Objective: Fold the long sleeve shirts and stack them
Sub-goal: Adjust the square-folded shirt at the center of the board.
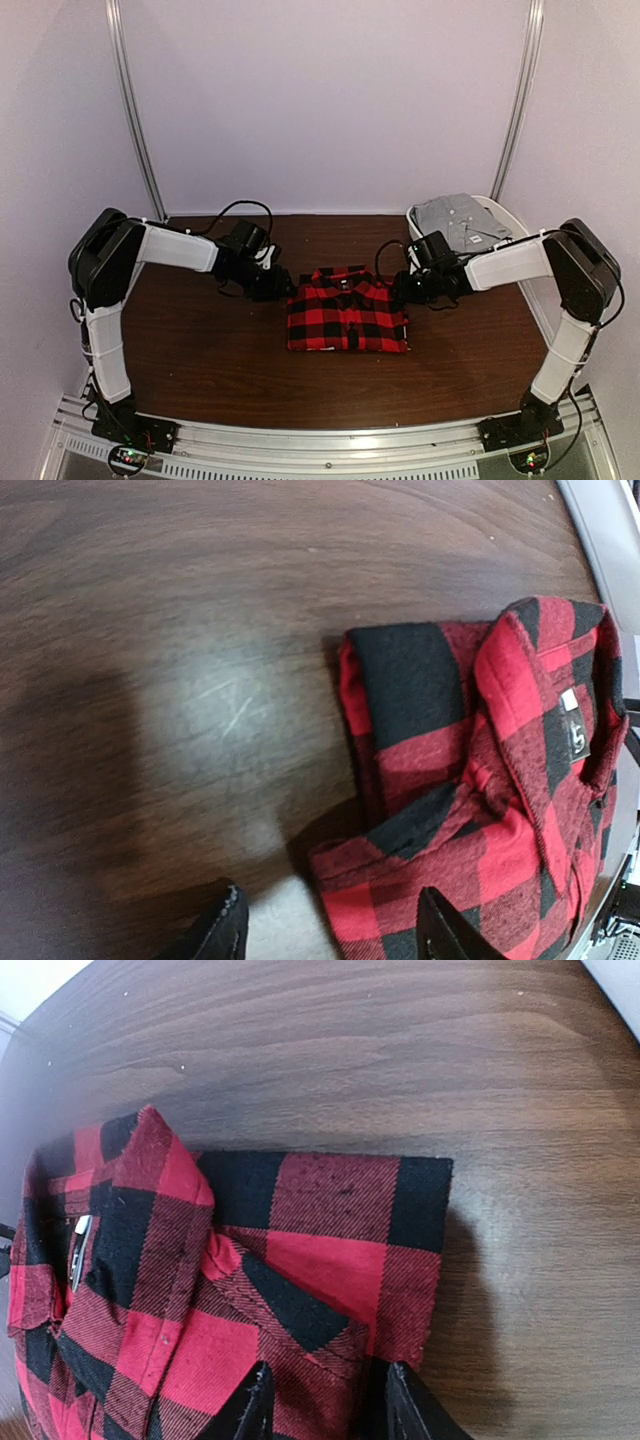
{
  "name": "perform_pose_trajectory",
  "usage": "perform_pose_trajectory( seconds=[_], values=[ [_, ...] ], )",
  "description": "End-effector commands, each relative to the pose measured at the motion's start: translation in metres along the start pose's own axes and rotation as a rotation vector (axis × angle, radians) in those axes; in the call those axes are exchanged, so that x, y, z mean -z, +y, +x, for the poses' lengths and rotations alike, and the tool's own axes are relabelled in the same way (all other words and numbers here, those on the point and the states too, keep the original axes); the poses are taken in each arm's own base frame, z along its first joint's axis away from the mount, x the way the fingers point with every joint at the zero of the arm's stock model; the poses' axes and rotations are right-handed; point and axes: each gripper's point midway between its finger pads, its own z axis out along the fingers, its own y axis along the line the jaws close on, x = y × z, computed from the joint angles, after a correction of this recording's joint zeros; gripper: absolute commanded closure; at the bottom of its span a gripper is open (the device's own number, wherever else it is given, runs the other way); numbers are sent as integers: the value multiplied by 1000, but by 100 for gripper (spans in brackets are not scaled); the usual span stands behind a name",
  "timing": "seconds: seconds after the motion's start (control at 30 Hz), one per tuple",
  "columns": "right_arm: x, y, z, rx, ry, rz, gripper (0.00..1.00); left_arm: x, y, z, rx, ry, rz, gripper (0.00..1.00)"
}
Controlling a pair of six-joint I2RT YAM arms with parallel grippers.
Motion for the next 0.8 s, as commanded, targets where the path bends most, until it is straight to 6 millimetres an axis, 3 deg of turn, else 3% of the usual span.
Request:
perform_pose_trajectory(
  seconds=[0.0, 0.17, 0.37, 0.57, 0.77],
  values=[
    [-7, 10, -12, 6, -24, -41, 61, -7, -15, -13, -5, -18, 90, 45],
    [-7, 12, -14, 7, -25, -46, 62, -7, -24, -16, -11, -16, 119, 56],
    [-6, 14, -18, 13, -28, -49, 68, -5, -35, -20, -26, -19, 145, 76],
    [-4, 15, -18, 14, -29, -54, 82, -5, -36, -20, -32, -18, 142, 91],
    [6, 20, -22, 11, -46, -65, 99, 1, -51, -25, -71, -31, 167, 98]
  ],
)
